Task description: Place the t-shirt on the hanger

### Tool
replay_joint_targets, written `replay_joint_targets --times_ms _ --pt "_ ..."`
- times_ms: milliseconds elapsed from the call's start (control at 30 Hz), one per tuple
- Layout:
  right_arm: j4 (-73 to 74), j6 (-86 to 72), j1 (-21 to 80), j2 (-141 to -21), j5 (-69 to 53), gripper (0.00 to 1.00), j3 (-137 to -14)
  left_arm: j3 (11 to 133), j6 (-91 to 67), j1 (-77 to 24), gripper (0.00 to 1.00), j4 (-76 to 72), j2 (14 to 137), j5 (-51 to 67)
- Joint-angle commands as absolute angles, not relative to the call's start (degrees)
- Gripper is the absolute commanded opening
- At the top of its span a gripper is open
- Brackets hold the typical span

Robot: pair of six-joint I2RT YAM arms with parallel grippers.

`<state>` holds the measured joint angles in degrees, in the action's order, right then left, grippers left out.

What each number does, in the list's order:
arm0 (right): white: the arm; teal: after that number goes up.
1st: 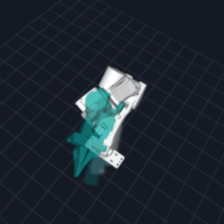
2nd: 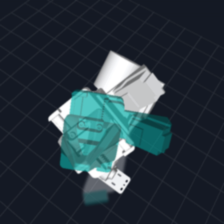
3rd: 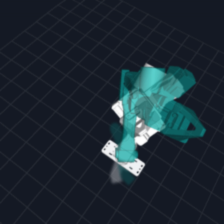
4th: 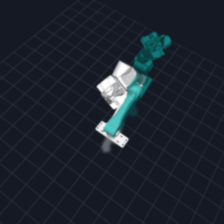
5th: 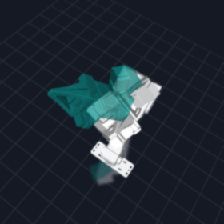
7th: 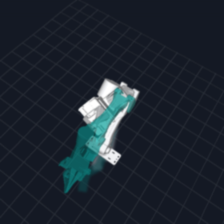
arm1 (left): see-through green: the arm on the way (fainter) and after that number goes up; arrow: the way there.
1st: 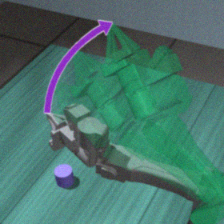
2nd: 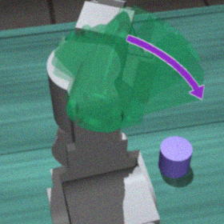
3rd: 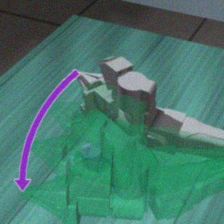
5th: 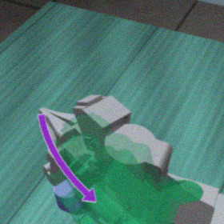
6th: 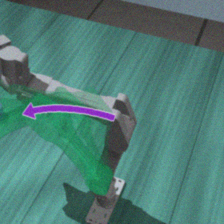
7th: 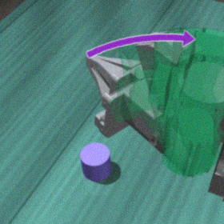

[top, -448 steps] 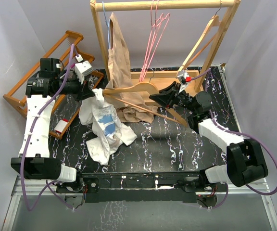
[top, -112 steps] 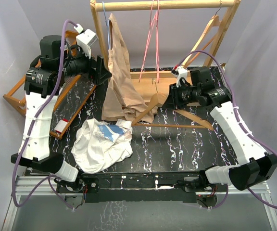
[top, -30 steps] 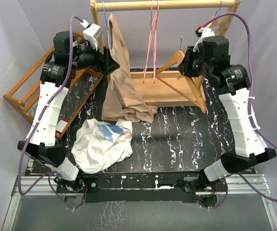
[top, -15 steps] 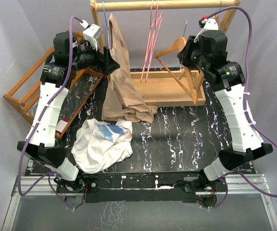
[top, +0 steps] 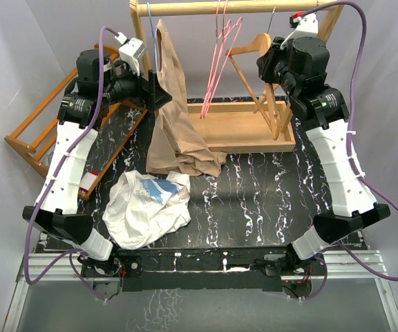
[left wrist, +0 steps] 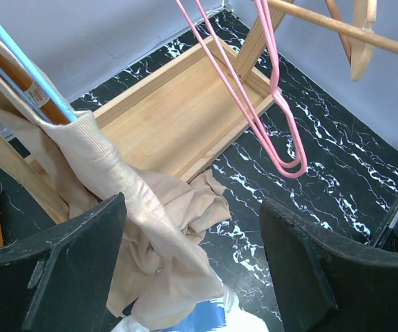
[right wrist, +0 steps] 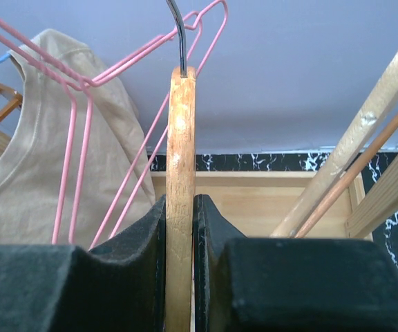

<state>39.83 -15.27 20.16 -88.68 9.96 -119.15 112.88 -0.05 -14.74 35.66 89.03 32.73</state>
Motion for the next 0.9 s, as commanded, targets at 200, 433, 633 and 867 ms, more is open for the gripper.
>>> replay_joint_targets --times_ms 200,433,633,867 --pt "22.81 -10.48 20.56 -87.67 10.20 0.08 -117.54 111.42 -0.44 -14.63 0.75 34.17 85.08 34.60" --pt "18.15 -6.89 20.55 -90.89 10.48 0.08 -116.61 111.11 -0.95 -14.53 0.75 33.43 85.32 35.26" --pt "16.94 -3.85 20.54 -95.15 14.73 0.08 -119.36 110.82 -1.48 -14.51 0.75 33.09 85.21 35.86" --pt "17.63 -3.16 20.56 -98.07 17.14 0.08 -119.68 110.27 -1.66 -14.58 0.75 32.72 85.32 35.82"
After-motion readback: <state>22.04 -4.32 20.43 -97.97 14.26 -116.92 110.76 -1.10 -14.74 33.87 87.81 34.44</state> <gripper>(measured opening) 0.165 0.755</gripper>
